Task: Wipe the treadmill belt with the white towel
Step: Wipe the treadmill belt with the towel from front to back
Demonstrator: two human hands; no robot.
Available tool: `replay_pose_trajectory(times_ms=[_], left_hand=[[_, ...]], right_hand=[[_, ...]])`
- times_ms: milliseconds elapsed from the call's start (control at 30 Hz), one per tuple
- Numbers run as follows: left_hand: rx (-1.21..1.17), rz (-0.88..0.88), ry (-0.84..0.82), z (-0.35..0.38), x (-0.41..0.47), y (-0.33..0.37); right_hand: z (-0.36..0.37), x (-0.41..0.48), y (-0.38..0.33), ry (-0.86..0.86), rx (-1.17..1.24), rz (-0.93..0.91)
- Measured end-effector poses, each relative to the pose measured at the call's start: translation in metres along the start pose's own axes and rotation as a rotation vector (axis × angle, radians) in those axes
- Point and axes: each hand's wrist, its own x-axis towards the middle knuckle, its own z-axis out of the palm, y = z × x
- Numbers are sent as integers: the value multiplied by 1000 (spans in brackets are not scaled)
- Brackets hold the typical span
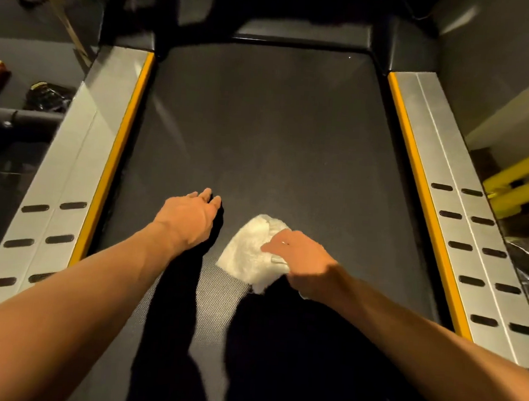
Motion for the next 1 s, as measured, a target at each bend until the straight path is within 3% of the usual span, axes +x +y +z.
replay_pose_trajectory(times_ms=[67, 133, 200, 300, 467, 500, 633, 733, 867, 933, 1000], left_hand=[[-10, 2, 21, 0, -2, 4], [-14, 9, 13, -1, -3, 7], [-2, 23, 0, -2, -3, 11], [-12, 25, 20, -7, -1, 13], [-32, 67, 109, -9, 4, 24], [-27, 77, 98, -7, 4, 29], [14, 97, 78, -7, 4, 38], [17, 113, 97, -17, 5, 41], [-18, 103, 62, -21, 10, 51], [-8, 99, 58, -20, 14, 53], [23, 103, 22, -16, 16, 55]], right_hand=[[-11, -2, 1, 99, 64, 29], [-28, 1, 16, 340, 74, 112], [-39, 5, 35, 430, 113, 213], [-33, -2, 39, 343, 214, 298], [-9, -17, 18, -41, -62, 155], [-14, -18, 19, 2, -54, 141], [-45, -14, 61, 469, 96, 318], [-43, -18, 69, 449, 55, 424], [-6, -46, 43, 187, 266, 336], [-10, -50, 46, 234, 217, 259], [-24, -41, 74, 423, 92, 332]])
